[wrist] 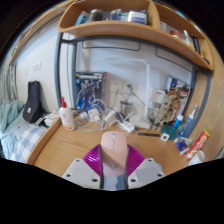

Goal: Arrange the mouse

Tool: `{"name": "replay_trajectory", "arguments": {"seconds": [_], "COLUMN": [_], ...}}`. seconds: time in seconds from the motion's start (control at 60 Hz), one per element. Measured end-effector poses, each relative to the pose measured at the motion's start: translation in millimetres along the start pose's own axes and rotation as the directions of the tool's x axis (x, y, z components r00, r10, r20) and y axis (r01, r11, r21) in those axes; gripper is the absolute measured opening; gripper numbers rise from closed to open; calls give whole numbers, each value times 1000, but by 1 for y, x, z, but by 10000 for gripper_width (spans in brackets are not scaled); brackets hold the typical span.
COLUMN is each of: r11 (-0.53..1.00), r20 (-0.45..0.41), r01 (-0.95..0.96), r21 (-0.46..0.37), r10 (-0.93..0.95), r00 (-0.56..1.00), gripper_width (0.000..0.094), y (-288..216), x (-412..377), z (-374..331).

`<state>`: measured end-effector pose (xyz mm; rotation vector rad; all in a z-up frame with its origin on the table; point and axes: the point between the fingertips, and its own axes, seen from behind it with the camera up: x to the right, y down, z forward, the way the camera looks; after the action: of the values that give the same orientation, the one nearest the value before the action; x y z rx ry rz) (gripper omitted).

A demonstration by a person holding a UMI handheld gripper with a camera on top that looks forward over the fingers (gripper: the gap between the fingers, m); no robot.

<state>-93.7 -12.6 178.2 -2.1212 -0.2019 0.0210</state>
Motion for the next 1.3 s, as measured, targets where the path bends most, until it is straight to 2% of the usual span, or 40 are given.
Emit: {"name": "replay_trajectory", "arguments": {"seconds": [0.117, 0.25, 0.533, 0.683, 0.733, 0.883, 1.017, 1.1, 1.15, 1.3], "r11": [999, 996, 960, 938, 939, 941, 937, 926, 922, 931], "r20": [-61, -92, -57, -60, -60, -56, -53, -15, -5, -3], "r01": [-37, -81, -141, -148, -175, -190, -176, -174, -161, -133], "r21": [30, -32, -243, -315, -295, -281, -302, -335, -353, -341], "r10": [38, 77, 131, 136, 164, 182, 168, 179, 170, 140], "r00": [997, 993, 990, 989, 985, 982, 984, 984, 985, 990], "gripper_width": [271, 270, 274, 276, 283, 383, 464, 692, 752, 757], "y": [-9, 35, 159, 195, 194, 195, 196, 194, 191, 153], "x": [69, 116, 107, 101, 99, 98, 97, 86, 84, 92], "z": [-4, 13, 56, 63, 64, 65, 66, 63, 59, 33]}}
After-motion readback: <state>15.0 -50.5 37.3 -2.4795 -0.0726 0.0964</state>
